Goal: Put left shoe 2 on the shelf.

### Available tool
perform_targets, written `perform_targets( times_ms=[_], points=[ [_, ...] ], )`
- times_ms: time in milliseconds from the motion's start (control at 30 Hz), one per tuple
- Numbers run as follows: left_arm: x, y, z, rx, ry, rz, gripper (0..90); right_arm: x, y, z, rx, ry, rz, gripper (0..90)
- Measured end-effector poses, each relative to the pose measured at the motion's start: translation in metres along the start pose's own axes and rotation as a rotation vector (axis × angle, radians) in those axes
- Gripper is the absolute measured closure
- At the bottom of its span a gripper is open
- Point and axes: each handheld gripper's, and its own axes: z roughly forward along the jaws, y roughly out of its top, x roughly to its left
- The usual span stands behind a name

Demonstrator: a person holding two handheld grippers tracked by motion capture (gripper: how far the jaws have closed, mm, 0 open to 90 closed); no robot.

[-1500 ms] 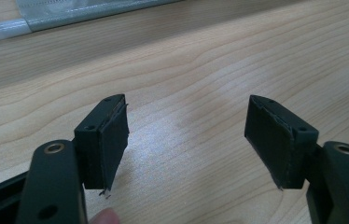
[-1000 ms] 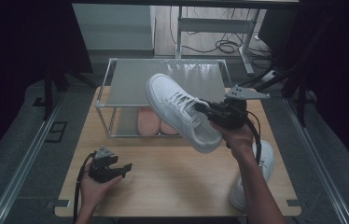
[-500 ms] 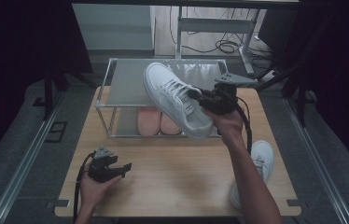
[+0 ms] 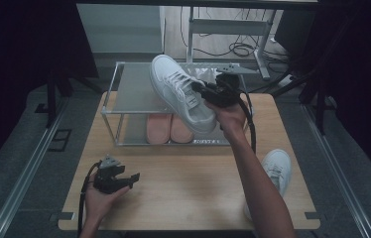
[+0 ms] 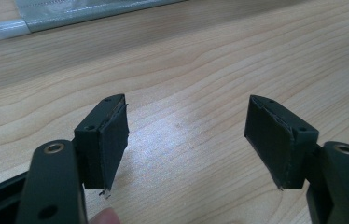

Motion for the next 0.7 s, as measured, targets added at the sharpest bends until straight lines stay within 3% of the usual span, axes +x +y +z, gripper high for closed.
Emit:
perform_targets(
  times_ms=[433,700],
  points=[
    [-0.001,0.000,0.001,0.001,-0.001,0.002,31.3,-0.006,0.014,0.028,0.013,-0.065,0.059,81.3],
    [0.000,0.000,0.001,0.000,-0.003,0.004,31.2,-0.011,0.025,0.056,0.034,-0.102,0.109,81.3]
  ],
)
